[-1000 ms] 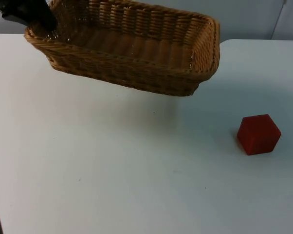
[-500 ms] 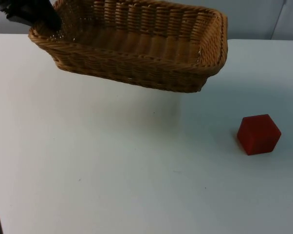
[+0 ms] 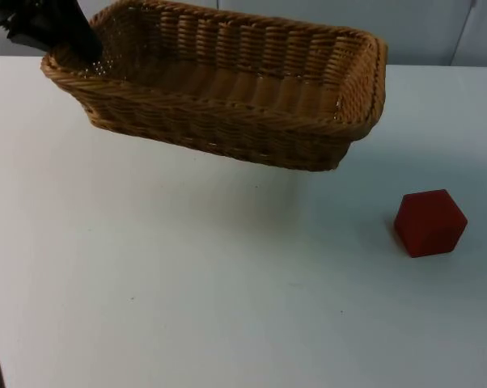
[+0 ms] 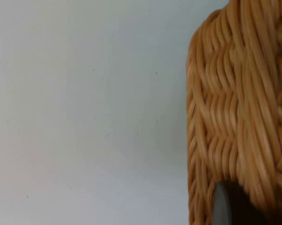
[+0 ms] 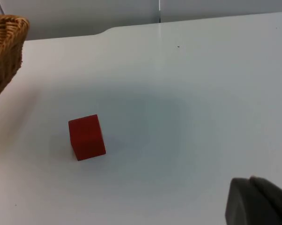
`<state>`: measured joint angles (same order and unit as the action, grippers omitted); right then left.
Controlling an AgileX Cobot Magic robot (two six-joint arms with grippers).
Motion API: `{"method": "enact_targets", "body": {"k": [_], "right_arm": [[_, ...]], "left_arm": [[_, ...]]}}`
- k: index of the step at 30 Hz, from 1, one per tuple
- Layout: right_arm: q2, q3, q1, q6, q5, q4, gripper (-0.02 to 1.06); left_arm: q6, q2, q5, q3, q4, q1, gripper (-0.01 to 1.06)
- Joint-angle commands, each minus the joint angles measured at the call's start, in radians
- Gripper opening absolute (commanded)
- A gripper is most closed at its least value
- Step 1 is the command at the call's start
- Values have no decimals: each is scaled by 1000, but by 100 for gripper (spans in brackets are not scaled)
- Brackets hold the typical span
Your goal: Pick up the basket with the left hand and place the cube into the basket with the right hand.
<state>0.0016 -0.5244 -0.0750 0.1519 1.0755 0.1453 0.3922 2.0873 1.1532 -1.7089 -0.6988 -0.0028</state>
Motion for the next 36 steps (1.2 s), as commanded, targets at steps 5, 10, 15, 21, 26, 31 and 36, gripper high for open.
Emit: {"method": "enact_targets", "body": {"k": [5, 10, 15, 21, 26, 31, 36], "right_arm": [[-2, 2, -4, -1, -11, 8, 0], [-2, 2, -4, -1, -11, 8, 0], [-2, 2, -4, -1, -11, 8, 0], [-2, 2, -4, -1, -11, 8, 0], [-2, 2, -4, 10, -9, 6, 0], [20, -5, -4, -7, -37, 11, 0], [169, -21, -4, -28, -127, 5, 0]], "left_arm": [[-7, -9, 47, 2, 31, -15, 0], [-11, -9, 58, 2, 50, -20, 0], [-11, -9, 57, 2, 50, -20, 0], [-11, -9, 49, 2, 50, -20, 0], [-11, -9, 49, 2, 50, -20, 0], [-10, -9, 50, 2, 50, -20, 0], [-10, -9, 46, 2, 41, -20, 0]]}}
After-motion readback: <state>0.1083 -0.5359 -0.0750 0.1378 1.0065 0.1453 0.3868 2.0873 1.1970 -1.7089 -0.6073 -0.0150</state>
